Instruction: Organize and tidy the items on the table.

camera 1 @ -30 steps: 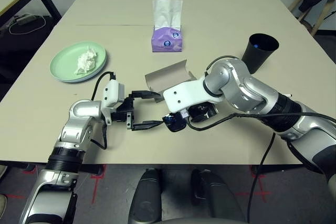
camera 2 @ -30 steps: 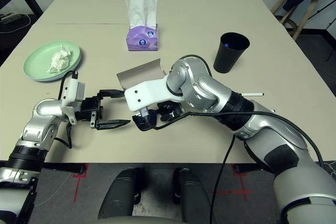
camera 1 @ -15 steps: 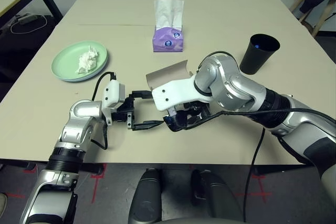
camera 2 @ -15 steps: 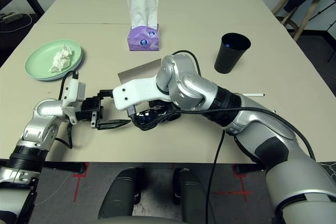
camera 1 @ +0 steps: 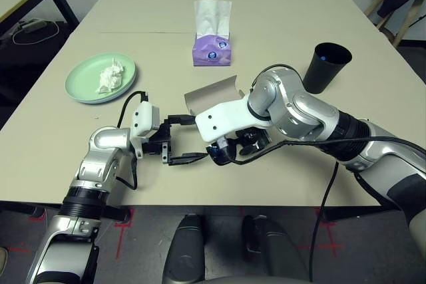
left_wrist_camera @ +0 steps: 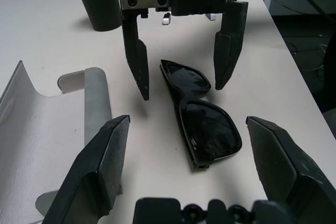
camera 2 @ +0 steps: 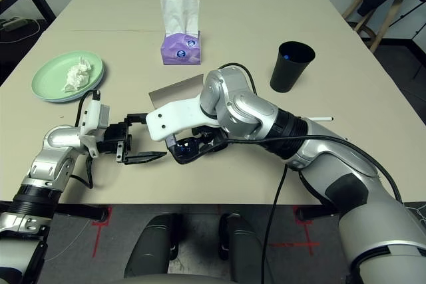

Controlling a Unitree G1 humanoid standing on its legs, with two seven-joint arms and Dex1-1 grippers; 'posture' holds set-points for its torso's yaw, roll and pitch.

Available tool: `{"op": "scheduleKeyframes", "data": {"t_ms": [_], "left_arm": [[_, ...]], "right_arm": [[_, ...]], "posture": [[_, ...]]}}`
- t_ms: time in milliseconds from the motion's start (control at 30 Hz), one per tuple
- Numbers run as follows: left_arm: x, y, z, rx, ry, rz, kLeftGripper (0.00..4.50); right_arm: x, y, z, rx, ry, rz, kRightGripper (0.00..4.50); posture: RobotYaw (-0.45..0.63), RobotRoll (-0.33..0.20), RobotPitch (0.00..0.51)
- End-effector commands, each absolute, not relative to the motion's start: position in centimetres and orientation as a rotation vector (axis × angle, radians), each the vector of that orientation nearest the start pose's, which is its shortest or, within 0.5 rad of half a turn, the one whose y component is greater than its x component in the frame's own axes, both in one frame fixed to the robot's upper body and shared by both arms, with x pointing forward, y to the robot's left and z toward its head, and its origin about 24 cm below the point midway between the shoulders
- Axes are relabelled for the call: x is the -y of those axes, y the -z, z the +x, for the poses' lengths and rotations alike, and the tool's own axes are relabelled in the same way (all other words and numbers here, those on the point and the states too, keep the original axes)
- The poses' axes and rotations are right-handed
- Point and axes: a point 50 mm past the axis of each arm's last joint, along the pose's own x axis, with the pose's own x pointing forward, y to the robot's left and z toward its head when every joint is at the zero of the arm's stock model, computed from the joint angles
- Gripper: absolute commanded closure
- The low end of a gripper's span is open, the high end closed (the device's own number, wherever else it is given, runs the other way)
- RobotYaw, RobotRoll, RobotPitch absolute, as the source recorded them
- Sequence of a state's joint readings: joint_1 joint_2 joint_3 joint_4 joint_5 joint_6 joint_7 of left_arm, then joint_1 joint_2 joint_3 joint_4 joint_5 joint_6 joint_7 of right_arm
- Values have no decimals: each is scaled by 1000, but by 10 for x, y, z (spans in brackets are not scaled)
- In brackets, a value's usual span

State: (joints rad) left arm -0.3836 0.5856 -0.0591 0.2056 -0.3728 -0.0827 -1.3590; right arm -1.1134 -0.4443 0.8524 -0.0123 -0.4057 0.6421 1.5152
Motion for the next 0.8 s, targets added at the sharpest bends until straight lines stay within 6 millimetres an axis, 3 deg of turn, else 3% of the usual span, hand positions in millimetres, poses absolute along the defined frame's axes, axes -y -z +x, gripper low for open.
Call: {"op": "scheduleKeyframes", "data": {"t_ms": [33, 67, 167, 500, 800], "left_arm": [[-189, -121, 277, 59, 1396, 380, 8], [-189, -121, 277, 58, 1396, 381, 8], [-189, -122, 277, 58, 1395, 383, 0], [-190, -122, 278, 55, 1394, 386, 0], [-191, -122, 279, 50, 1396, 387, 0]], "right_arm": [[29, -182, 296, -562, -1467, -1469, 0], [28, -182, 296, -561, -1467, -1468, 0], [28, -181, 298, -561, -1466, -1471, 639], [31, -173, 297, -584, -1483, -1483, 4432], [34, -173, 296, -590, -1487, -1474, 4475]], "posture": [[210, 0, 139], [210, 0, 139], [210, 0, 139], [209, 0, 139], [201, 0, 138]]}}
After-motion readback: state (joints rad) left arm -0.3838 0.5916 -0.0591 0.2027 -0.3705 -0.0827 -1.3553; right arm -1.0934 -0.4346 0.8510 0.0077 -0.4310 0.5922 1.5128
